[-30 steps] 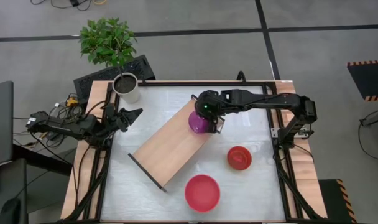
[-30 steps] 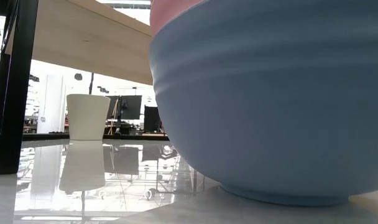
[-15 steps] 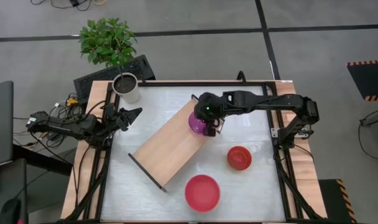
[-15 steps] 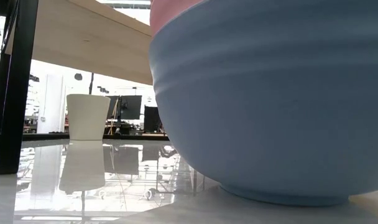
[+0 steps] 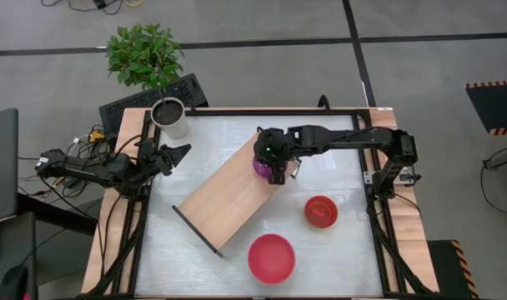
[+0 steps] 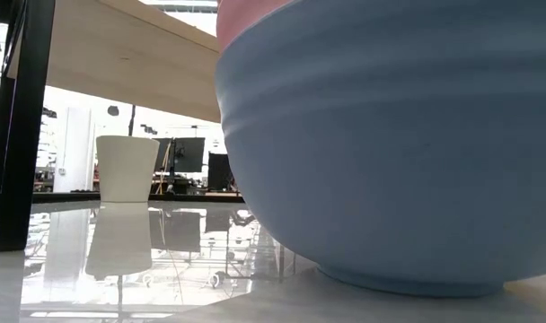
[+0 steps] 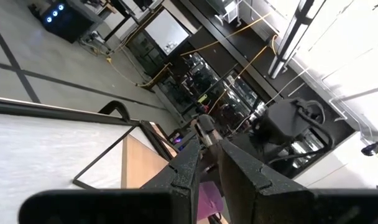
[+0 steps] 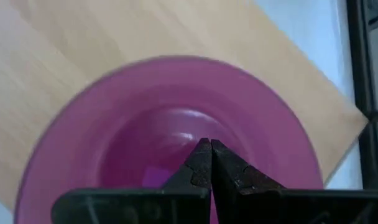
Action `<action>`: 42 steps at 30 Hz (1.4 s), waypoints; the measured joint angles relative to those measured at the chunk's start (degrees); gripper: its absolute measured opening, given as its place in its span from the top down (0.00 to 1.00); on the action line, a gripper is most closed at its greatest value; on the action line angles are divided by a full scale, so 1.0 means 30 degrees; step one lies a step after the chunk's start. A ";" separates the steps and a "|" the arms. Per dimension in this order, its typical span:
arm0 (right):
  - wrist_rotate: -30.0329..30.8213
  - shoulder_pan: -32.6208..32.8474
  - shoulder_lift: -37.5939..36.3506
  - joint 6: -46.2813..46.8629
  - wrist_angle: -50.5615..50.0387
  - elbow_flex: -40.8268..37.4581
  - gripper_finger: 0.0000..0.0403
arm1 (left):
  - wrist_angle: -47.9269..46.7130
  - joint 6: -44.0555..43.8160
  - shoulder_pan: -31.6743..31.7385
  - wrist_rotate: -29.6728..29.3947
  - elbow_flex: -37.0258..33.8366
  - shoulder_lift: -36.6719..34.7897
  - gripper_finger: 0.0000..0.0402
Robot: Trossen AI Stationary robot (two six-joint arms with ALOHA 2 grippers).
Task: Place and stack bowls onto a shelf
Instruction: Put the violet bowl onto the shelf, then stack the left red bowl on top of the violet bowl into the shelf
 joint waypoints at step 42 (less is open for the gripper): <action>-0.0271 0.2265 -0.1566 0.4858 -1.3345 0.8872 0.75 | -0.0447 -0.0653 -0.0002 -0.0683 0.0000 0.0006 0.89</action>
